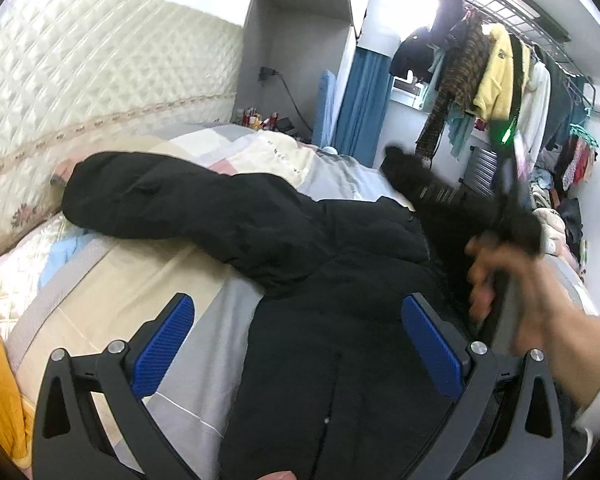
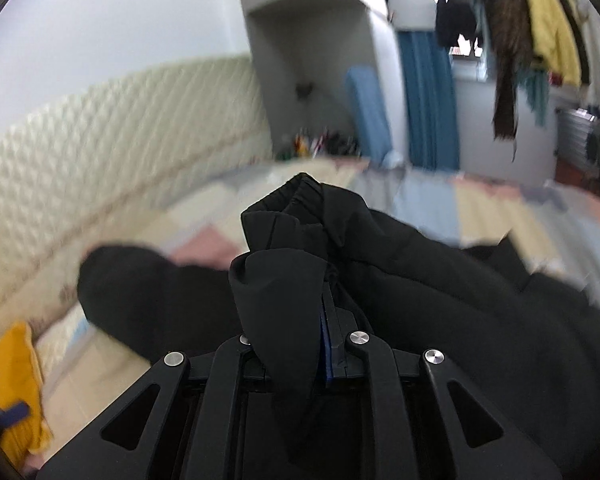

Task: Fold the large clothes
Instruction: 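Carry the held sleeve across the jacket front toward the other sleeve, then lower the sleeve onto the jacket front and open the right tool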

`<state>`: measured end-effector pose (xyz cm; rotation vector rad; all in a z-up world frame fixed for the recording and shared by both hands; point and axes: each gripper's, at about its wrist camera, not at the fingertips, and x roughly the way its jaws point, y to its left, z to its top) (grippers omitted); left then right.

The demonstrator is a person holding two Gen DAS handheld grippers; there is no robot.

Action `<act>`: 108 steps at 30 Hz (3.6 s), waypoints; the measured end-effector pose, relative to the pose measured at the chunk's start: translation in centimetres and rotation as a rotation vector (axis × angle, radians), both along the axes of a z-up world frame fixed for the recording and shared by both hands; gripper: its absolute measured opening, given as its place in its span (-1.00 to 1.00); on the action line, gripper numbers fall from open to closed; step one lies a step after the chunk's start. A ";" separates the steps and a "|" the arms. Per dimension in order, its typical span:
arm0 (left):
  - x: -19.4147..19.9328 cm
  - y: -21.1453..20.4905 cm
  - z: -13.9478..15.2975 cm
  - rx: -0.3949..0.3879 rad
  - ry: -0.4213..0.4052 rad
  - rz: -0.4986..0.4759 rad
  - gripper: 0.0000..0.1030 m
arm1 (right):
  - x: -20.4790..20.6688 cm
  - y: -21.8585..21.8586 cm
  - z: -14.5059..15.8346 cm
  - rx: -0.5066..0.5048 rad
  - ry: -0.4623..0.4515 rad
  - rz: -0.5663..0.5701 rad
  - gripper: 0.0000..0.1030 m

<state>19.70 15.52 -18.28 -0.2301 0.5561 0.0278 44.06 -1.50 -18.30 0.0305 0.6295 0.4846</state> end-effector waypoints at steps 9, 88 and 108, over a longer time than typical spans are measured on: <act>1.6 -0.1 -1.9 -0.016 0.048 -0.018 1.00 | 1.1 3.4 -9.9 -0.143 0.145 0.058 -0.76; 0.2 -11.7 -1.7 0.058 0.080 -0.118 1.00 | -9.2 -32.5 -5.8 -0.075 0.096 -0.435 -0.20; -6.9 -14.8 1.5 0.066 0.009 -0.181 1.00 | -25.2 -25.5 2.0 -0.005 -0.033 -0.278 -0.12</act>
